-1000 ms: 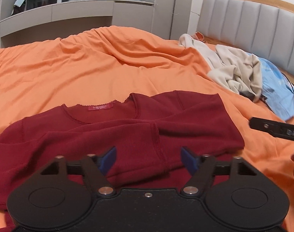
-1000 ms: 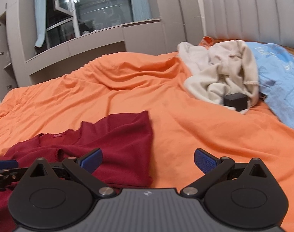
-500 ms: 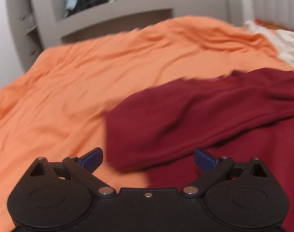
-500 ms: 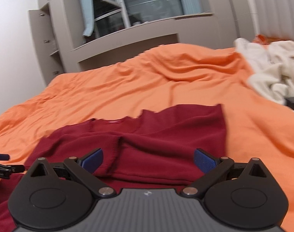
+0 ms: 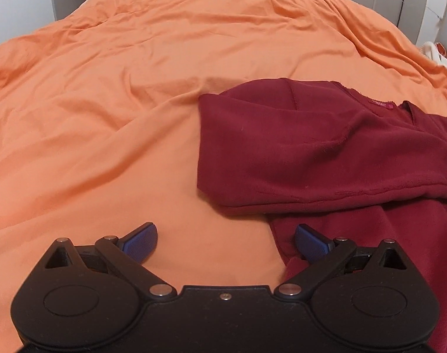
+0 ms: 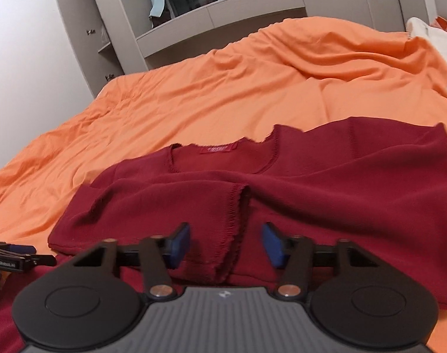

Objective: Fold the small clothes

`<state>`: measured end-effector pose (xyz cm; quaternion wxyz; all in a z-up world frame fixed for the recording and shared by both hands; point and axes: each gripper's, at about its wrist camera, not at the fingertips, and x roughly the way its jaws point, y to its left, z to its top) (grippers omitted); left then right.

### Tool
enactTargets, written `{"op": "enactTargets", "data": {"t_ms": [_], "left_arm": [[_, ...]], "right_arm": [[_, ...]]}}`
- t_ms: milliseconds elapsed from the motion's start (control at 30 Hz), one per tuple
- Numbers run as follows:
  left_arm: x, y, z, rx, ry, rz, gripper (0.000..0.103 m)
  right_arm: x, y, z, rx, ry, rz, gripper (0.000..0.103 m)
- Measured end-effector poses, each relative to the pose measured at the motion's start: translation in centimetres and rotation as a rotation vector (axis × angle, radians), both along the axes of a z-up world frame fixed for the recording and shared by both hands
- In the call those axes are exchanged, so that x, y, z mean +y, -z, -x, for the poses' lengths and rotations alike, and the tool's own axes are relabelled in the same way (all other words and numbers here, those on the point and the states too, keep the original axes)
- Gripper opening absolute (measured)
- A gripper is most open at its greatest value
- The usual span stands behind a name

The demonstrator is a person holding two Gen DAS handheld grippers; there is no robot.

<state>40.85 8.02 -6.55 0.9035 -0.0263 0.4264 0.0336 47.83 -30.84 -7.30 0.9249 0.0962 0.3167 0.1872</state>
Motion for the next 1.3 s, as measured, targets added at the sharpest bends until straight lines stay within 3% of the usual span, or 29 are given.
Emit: {"op": "enactTargets", "data": {"t_ms": [67, 167, 400, 633, 800, 1033, 1167, 1300], "left_arm": [[-0.1, 0.0, -0.1, -0.003, 0.0, -0.001, 0.1], [-0.2, -0.2, -0.3, -0.015, 0.003, -0.008, 0.1], [-1.8, -0.6, -0.5, -0.049, 0.057, -0.084, 0.1], [-3.2, 0.2, -1.4, -0.043, 0.071, -0.161, 0.093], [-2.8, -0.5, -1.8, -0.137, -0.024, -0.188, 0.083], [-1.4, -1.6, -1.4, -0.219, -0.169, -0.173, 0.081], [0.0, -1.2, -1.8, -0.155, -0.229, -0.171, 0.083], [0.5, -0.4, -2.2, -0.084, -0.225, -0.168, 0.084]], "right_arm": [[0.5, 0.0, -0.1, -0.013, 0.002, 0.015, 0.019], [0.4, -0.4, 0.0, -0.034, -0.003, -0.018, 0.01], [-1.3, -4.2, 0.8, -0.088, 0.002, -0.24, 0.008], [-2.0, -9.0, 2.6, -0.202, -0.03, -0.3, 0.008], [-2.5, -9.4, 2.6, -0.213, -0.019, -0.285, 0.008], [-3.3, -5.4, 1.9, -0.072, 0.011, -0.201, 0.008], [-2.7, -2.0, 1.8, 0.085, -0.014, -0.1, 0.008], [-1.3, -0.3, 1.8, 0.125, -0.051, 0.003, 0.009]]}}
